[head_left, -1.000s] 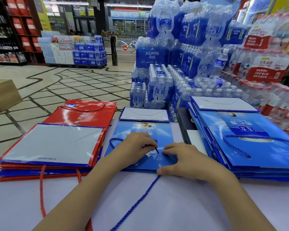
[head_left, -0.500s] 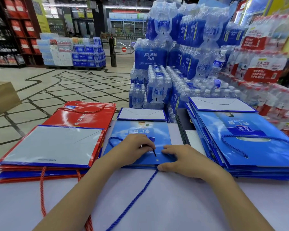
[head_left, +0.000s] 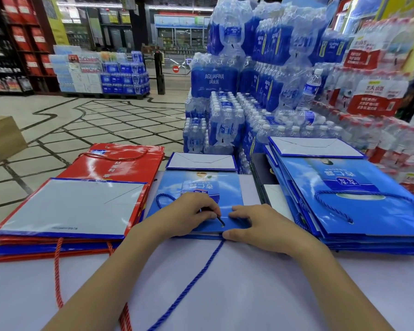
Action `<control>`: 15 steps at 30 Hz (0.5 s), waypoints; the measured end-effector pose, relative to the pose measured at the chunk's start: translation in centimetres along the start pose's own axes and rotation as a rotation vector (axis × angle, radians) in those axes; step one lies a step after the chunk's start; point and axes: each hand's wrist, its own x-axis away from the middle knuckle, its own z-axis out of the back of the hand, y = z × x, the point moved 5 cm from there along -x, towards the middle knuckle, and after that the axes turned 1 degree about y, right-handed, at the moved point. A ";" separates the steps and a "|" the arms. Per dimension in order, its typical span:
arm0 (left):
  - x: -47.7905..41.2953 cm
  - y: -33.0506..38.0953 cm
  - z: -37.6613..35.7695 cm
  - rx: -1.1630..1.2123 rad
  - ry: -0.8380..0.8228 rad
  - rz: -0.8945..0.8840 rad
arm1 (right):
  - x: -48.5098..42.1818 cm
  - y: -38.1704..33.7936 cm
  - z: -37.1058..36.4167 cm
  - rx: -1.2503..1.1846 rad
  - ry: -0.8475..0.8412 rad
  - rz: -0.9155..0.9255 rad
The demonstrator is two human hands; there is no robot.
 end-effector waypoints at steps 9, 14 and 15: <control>0.2 0.0 -0.1 -0.085 -0.031 -0.029 | 0.0 -0.1 0.0 -0.003 0.025 0.008; 0.1 0.4 -0.3 -0.075 -0.006 -0.077 | 0.2 -0.3 0.4 -0.014 0.077 0.025; 0.1 0.4 -0.5 -0.066 -0.009 -0.088 | 0.2 -0.3 0.5 -0.023 0.103 0.026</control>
